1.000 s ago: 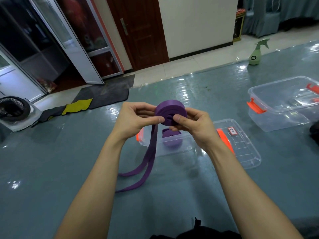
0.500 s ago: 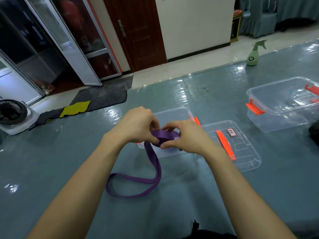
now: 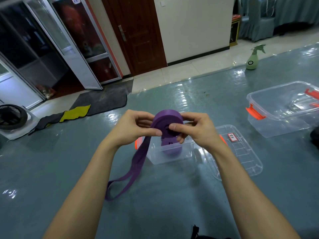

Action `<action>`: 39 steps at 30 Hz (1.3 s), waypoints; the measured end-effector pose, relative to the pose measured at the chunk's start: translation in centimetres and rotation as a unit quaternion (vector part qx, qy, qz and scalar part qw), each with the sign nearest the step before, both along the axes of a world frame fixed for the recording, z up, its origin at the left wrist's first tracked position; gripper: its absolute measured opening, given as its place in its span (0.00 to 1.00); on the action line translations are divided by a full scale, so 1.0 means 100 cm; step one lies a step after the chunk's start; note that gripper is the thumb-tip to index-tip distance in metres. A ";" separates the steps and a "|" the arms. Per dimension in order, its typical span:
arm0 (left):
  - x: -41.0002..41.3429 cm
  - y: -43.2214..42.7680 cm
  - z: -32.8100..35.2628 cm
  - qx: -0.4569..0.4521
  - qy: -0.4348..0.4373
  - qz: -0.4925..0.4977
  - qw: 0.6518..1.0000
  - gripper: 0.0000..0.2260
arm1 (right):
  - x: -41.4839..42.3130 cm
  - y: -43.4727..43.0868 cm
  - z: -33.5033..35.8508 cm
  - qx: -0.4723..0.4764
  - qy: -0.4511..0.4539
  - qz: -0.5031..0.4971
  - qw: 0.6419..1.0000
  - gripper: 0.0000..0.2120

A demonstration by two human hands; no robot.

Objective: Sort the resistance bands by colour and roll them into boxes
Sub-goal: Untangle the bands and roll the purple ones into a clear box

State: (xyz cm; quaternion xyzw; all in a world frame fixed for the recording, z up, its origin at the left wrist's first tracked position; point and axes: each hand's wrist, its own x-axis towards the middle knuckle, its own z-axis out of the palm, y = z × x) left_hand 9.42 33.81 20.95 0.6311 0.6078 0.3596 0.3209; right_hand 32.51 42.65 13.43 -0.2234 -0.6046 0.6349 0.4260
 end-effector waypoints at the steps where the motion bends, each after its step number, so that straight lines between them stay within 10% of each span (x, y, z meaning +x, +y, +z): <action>1: 0.004 0.000 -0.002 0.017 -0.026 0.012 0.999 0.20 | -0.002 0.000 0.000 -0.007 0.019 0.007 1.000 0.17; 6: 0.007 0.003 0.003 0.029 -0.035 0.049 0.998 0.20 | -0.007 -0.001 -0.006 -0.033 0.024 0.083 0.996 0.19; 17: 0.024 0.009 0.016 -0.003 0.434 -0.004 0.901 0.16 | -0.010 -0.005 -0.002 0.198 -0.278 -0.014 0.940 0.13; 26: 0.032 0.012 0.033 0.026 0.530 -0.028 0.847 0.17 | -0.020 -0.012 0.002 0.285 -0.324 -0.060 0.900 0.16; 30: 0.021 0.008 0.033 0.021 0.432 -0.031 0.901 0.17 | -0.012 -0.011 0.003 0.253 -0.261 -0.062 0.930 0.12; 34: -0.005 -0.005 0.024 -0.018 0.141 -0.034 0.989 0.22 | -0.001 -0.012 0.007 0.129 -0.126 -0.014 0.983 0.09; 39: -0.004 -0.014 0.007 0.007 -0.022 -0.001 1.000 0.19 | 0.004 -0.011 0.013 -0.008 0.030 0.008 0.999 0.15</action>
